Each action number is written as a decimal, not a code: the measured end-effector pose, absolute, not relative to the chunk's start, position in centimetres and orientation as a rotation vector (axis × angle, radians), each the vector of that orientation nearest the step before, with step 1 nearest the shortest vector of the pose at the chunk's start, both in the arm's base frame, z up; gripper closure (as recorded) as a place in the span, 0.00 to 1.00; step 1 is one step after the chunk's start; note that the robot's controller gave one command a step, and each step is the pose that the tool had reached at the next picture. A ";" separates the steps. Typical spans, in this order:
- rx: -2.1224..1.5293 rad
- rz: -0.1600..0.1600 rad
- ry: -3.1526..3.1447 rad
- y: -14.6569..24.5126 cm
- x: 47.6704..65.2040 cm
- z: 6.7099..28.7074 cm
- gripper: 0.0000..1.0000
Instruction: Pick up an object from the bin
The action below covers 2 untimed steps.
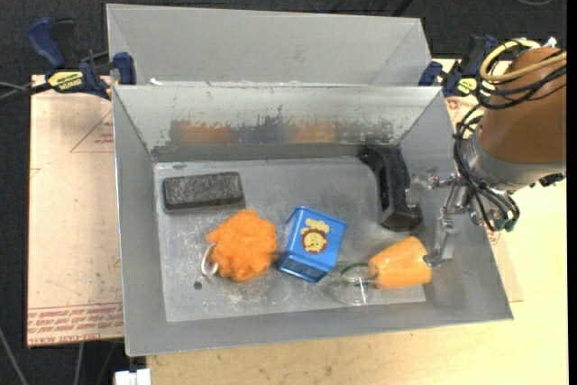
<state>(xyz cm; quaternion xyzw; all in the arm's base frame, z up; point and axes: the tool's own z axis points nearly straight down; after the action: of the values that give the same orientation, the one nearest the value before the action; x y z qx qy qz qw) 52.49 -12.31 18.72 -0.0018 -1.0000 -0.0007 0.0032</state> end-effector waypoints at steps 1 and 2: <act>-0.005 -0.002 -3.137 -12.3 52.5 18.9 0.00; 0.060 0.000 -3.137 -10.9 51.7 20.7 0.00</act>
Offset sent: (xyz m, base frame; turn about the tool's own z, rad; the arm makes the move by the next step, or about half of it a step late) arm -0.0236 0.0467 0.0570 -0.1365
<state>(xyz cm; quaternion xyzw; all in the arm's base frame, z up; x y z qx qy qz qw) 51.75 -10.88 20.67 0.0192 -0.9998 -0.0001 0.0022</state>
